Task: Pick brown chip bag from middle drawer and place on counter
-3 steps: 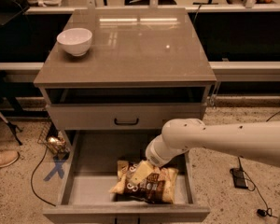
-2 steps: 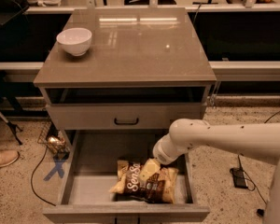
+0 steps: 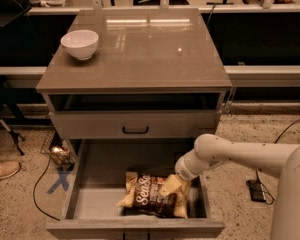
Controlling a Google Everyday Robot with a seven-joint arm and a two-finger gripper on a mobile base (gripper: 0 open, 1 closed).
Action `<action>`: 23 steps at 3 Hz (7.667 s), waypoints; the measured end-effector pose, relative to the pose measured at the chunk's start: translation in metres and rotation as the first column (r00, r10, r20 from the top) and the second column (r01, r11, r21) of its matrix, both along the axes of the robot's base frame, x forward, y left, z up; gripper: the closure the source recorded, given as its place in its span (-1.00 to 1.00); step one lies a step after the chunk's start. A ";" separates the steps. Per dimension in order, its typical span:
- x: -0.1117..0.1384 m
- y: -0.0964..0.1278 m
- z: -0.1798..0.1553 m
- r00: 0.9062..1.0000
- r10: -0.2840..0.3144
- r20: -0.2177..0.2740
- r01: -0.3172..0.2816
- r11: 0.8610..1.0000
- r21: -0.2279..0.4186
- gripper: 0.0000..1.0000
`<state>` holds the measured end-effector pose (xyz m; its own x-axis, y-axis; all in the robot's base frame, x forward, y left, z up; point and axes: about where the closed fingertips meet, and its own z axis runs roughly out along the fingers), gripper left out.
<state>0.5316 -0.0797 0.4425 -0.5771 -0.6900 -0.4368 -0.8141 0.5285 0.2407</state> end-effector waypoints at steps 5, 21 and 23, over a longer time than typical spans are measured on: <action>-0.008 -0.013 -0.042 0.994 -0.071 -0.080 0.081 0.988 0.128 0.31; 0.150 -0.083 0.522 0.496 -0.457 0.738 0.160 0.884 0.439 0.62; 0.230 -0.023 0.498 0.593 -0.441 0.674 0.153 0.883 0.443 -0.31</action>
Offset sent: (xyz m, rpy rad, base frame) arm 0.0048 -0.0173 -0.0716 0.1091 0.1296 -0.0698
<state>0.7614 -0.1025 0.9403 -0.1025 -0.2856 -0.9529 -0.5924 0.7871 -0.1721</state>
